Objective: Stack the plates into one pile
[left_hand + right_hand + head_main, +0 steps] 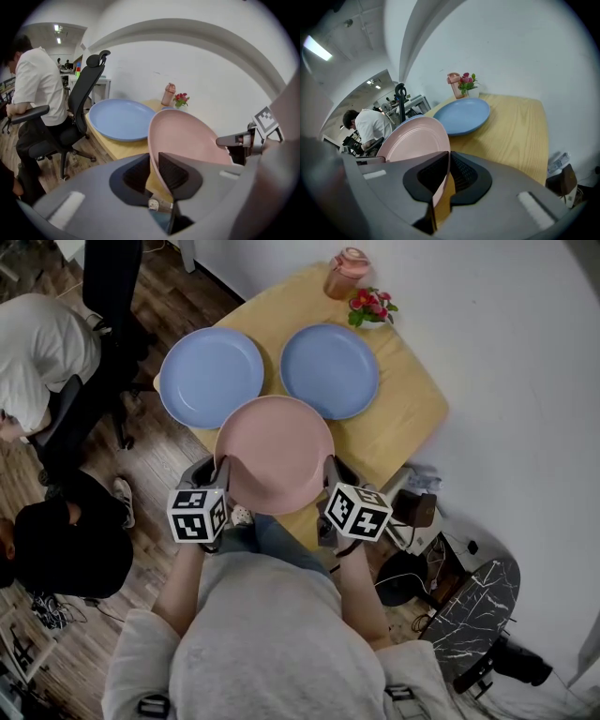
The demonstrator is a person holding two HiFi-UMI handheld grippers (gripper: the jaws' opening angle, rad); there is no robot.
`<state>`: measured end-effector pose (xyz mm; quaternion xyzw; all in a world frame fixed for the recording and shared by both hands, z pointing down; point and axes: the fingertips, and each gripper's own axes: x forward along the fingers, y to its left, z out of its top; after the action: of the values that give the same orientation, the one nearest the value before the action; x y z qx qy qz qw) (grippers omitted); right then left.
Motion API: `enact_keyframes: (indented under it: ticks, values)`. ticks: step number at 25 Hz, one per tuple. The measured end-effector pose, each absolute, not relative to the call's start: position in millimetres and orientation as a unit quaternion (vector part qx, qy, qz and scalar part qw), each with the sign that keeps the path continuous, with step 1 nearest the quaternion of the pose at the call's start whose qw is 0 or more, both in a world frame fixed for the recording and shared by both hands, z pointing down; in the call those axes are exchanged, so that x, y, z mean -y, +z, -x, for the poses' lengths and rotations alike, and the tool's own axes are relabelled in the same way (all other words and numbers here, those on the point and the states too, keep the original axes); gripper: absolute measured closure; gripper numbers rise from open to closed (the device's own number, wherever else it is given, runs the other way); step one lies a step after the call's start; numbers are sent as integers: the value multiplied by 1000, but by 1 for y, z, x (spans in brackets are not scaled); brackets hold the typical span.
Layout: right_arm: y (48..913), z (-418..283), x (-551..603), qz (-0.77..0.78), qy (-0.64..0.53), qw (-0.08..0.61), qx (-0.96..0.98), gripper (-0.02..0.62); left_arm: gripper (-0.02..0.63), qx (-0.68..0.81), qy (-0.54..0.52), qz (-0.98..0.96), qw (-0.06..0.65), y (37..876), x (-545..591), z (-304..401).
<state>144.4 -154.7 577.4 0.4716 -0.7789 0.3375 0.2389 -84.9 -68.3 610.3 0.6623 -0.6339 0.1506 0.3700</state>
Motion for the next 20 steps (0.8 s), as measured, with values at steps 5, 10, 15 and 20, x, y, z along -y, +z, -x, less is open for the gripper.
enact_keyframes:
  ticks: [5,10,15,20]
  values:
    - [545,-128,177,-459,312,212,805,578,488,652,125,-666,340,580,84,99]
    - [523,-100,192,-437,291,190,830,578,488,676,117,-659,308,553,91,124]
    - [497,-62,214,-410,272,167,854,578,488,702,96,-642,293,529,99,155]
    - [483,-17,235,-372,268,148,876,578,488,730,85,-616,282,514,104,193]
